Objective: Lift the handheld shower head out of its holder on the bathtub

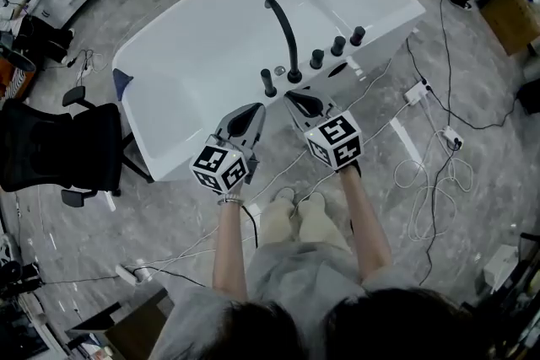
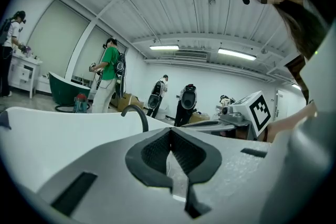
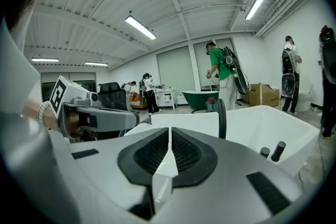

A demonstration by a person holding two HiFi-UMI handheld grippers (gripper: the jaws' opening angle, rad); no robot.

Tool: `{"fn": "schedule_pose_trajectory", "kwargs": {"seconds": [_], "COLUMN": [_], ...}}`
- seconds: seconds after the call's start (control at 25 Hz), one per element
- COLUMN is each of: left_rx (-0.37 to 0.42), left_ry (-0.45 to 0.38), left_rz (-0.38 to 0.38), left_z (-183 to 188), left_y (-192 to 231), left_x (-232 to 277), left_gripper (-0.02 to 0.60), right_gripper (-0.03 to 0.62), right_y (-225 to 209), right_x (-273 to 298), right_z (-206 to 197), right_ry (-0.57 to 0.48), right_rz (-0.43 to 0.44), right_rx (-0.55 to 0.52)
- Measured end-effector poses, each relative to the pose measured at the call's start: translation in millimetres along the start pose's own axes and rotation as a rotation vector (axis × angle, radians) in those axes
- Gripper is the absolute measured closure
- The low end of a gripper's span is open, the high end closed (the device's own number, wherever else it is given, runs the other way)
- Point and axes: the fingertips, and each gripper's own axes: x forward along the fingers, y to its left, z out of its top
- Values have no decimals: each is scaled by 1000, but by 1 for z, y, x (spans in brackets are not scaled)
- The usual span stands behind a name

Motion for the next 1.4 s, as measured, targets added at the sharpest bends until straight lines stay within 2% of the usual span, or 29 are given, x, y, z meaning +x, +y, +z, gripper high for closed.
{"fn": "schedule_pose_trajectory", "kwargs": {"seconds": [0.12, 0.36, 0.8, 1.4], "left_rx": [-17, -80, -114, -139], "left_ry": [-4, -11, 24, 64], "left_rz": [30, 91, 111, 118], "left_z": [-17, -53, -103, -152], "left_y": [7, 49, 97, 134], "left_x": [8, 19, 36, 67], "left_gripper": [577, 577, 577, 577], "right_gripper": [592, 591, 517, 464], "right_y": [-13, -27, -51, -68], "right_x": [13, 62, 127, 186], "right_z": [-17, -54, -118, -154], "right_ry": [9, 44, 112, 127], "right_rz": [19, 57, 75, 128], "right_rx": [-4, 3, 22, 24]}}
